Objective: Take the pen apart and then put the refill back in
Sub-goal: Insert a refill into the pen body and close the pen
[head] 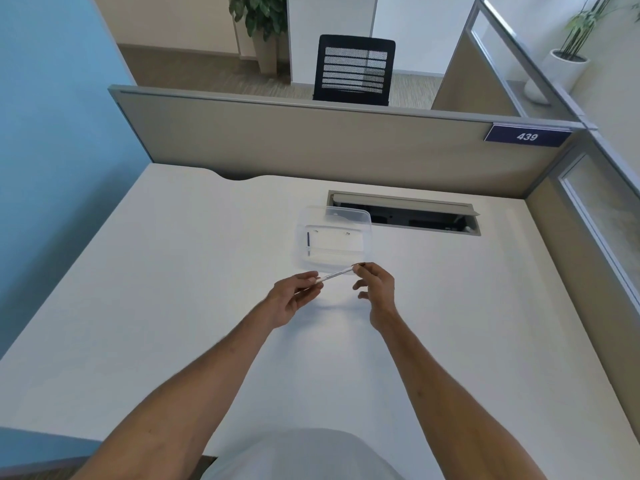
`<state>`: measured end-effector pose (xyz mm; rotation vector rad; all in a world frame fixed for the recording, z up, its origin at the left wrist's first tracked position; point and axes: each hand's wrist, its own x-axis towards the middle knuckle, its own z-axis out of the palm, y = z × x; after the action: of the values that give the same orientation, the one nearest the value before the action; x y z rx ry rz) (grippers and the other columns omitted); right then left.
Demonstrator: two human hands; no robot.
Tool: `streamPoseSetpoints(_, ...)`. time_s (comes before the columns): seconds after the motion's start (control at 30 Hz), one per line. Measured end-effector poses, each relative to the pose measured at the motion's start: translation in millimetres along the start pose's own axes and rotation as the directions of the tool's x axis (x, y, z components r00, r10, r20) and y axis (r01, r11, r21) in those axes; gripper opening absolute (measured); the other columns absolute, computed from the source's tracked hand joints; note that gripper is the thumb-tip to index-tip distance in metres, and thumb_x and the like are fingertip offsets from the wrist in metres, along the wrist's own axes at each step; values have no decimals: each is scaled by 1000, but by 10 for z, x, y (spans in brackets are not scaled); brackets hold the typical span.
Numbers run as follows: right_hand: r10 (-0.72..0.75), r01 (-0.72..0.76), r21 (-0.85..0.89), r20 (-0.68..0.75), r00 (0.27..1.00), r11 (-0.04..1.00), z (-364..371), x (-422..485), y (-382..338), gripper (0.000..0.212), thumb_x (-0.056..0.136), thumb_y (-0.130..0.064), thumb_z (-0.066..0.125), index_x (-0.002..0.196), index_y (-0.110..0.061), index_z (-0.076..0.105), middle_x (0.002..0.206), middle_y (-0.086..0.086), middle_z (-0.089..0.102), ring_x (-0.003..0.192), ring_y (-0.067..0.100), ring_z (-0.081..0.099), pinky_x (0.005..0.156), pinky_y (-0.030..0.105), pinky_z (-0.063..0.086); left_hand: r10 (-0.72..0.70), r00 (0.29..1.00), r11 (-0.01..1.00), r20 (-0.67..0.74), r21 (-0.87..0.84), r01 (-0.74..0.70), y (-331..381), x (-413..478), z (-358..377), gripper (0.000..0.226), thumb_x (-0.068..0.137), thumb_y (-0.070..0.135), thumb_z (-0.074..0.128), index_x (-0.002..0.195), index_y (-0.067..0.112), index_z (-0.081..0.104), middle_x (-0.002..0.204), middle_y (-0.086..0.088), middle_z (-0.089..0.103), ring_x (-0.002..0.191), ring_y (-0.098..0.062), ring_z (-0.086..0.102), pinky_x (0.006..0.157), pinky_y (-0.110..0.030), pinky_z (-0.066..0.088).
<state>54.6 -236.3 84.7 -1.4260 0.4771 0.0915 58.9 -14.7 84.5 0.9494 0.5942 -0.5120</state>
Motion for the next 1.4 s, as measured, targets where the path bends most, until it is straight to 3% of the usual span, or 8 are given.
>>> streamPoseSetpoints(0.13, 41, -39, 70, -24, 999, 997, 6, 14, -14, 23, 95, -21, 78, 105, -1, 80, 90, -2, 76, 75, 18, 69, 68, 33, 45, -79, 992, 981, 101, 184, 59, -48, -17, 20, 32, 98, 1, 74, 129, -6, 75, 127, -23, 78, 108, -27, 80, 91, -31, 67)
streamPoseSetpoints(0.37, 94, -92, 252, 4, 996, 963, 33, -21, -51, 21, 102, -19, 60, 100, -10, 79, 103, 1, 81, 103, 25, 73, 85, 40, 50, -120, 975, 925, 187, 379, 41, -100, -42, 118, 30, 100, 8, 74, 130, 1, 77, 130, -17, 79, 126, -28, 75, 108, -37, 61)
streamPoseSetpoints(0.5, 165, -201, 582, 114, 980, 788, 88, -41, -170, 46, 106, -41, 50, 106, -5, 77, 111, 13, 80, 108, 32, 75, 97, 45, 52, -66, 974, 900, 215, 434, -35, -125, -21, 190, 33, 99, 11, 76, 131, 2, 76, 128, -16, 80, 127, -32, 74, 110, -39, 59)
streamPoseSetpoints(0.6, 184, -236, 693, 150, 972, 681, 133, -32, -216, 69, 107, -61, 41, 103, -2, 76, 112, 17, 80, 108, 35, 75, 106, 47, 51, -50, 965, 893, 259, 444, -73, -156, -22, 241, 33, 99, 11, 76, 131, 1, 76, 127, -18, 80, 126, -34, 74, 109, -39, 60)
streamPoseSetpoints(0.8, 263, -261, 704, 109, 959, 660, 164, -77, -323, 64, 101, -65, 47, 68, -12, 60, 75, 7, 62, 75, 28, 66, 81, 41, 47, -40, 937, 884, 348, 450, -129, -199, -41, 331, 33, 98, 12, 77, 130, 2, 78, 129, -19, 79, 125, -34, 75, 109, -37, 59)
streamPoseSetpoints(1.03, 233, -236, 707, 103, 967, 666, 125, -94, -290, 60, 96, -61, 51, 60, -21, 27, 54, -2, 24, 51, 18, 25, 55, 32, 21, -64, 923, 853, 379, 501, -147, -193, -100, 391, 34, 99, 18, 79, 126, -1, 79, 126, -22, 79, 123, -33, 76, 114, -38, 56)
streamPoseSetpoints(1.17, 251, -217, 689, 53, 966, 691, 134, -127, -282, 57, 96, -56, 51, 61, -23, 21, 52, -4, 17, 55, 17, 8, 53, 33, 9, -89, 910, 825, 404, 542, -160, -190, -149, 403, 36, 99, 23, 79, 127, 0, 79, 125, -21, 80, 122, -34, 76, 114, -39, 56)
streamPoseSetpoints(1.4, 287, -205, 709, 4, 958, 675, 129, -123, -303, 45, 91, -45, 48, 71, -25, 13, 64, -3, 9, 53, 17, 6, 50, 30, 7, -106, 896, 799, 432, 573, -182, -137, -180, 402, 37, 99, 25, 78, 130, 2, 78, 128, -18, 80, 123, -31, 76, 114, -37, 56)
